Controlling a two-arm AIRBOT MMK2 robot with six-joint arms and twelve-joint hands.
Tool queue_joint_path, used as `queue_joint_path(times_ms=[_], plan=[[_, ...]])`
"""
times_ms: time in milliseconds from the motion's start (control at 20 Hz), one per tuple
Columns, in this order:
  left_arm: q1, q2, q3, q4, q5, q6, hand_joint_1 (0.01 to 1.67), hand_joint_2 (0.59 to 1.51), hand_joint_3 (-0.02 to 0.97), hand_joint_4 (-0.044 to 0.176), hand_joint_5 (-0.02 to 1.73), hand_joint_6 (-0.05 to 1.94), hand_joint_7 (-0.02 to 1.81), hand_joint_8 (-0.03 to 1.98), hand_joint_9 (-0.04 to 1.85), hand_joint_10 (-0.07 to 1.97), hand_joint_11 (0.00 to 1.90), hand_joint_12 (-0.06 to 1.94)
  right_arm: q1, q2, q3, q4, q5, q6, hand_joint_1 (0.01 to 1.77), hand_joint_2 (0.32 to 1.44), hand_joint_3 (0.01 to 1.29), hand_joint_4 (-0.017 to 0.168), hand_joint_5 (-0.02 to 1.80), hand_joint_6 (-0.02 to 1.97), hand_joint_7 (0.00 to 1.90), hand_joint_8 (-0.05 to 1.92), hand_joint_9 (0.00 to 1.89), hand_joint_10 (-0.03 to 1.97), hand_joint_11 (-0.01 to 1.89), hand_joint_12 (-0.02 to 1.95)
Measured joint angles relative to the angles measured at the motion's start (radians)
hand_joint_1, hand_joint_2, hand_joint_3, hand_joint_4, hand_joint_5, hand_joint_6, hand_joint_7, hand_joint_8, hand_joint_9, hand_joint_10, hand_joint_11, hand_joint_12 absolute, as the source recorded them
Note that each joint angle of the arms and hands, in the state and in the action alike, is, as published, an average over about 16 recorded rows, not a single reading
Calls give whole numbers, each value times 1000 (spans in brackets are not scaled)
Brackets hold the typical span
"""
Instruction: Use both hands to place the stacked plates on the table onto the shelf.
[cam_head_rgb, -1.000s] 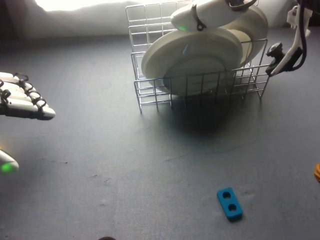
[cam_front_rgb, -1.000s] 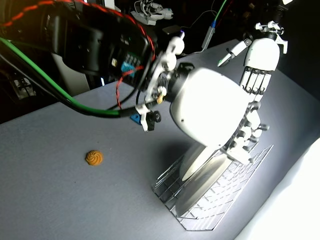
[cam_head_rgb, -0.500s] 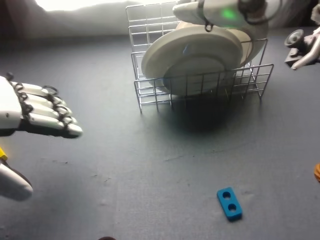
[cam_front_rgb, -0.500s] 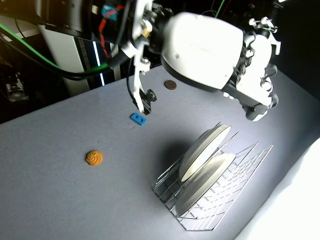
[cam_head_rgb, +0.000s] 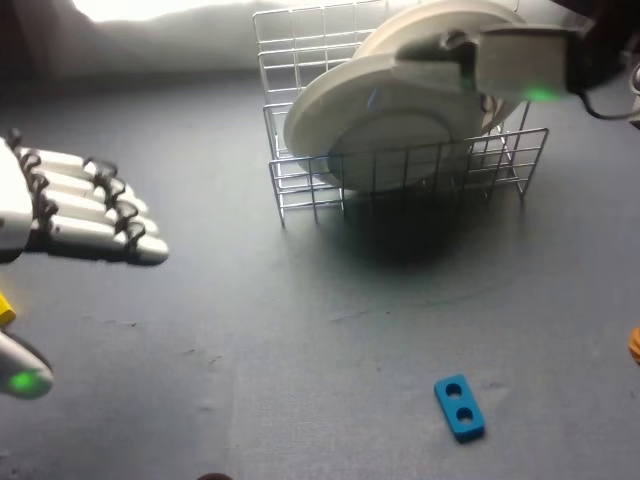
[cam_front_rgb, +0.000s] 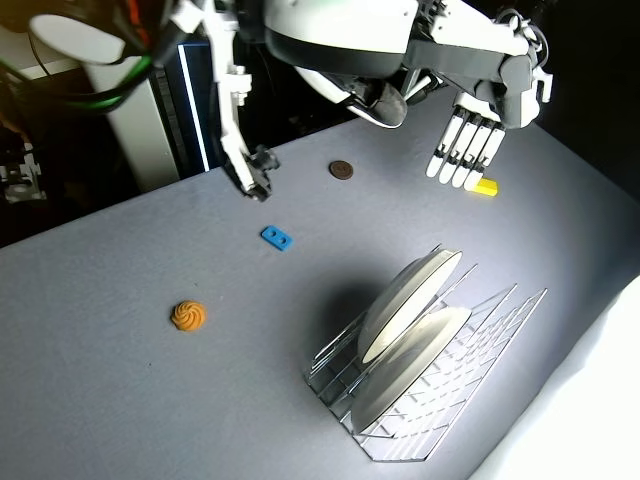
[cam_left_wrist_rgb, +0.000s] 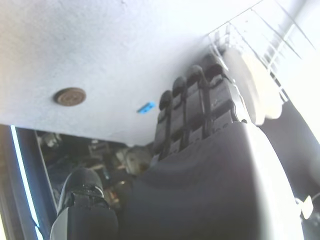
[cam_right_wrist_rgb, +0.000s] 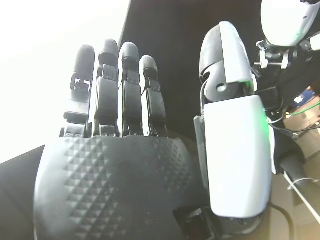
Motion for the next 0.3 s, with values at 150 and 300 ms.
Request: queue_joint_path(times_ms=[150, 300], plan=[[-15, 4, -1, 14, -7, -6, 21, 1031, 21, -1, 125, 7, 159, 2, 120, 18, 16, 322, -13, 20, 3, -117, 3, 97, 970, 1051, 14, 1, 313, 18, 401, 9, 405, 20, 20, 992], [-39, 8, -3, 34, -16, -15, 21, 1032, 21, -1, 122, 7, 163, 1, 123, 19, 16, 330, -28, 38, 16, -265, 10, 225, 980, 1044, 14, -1, 288, 18, 378, 9, 383, 20, 19, 948]])
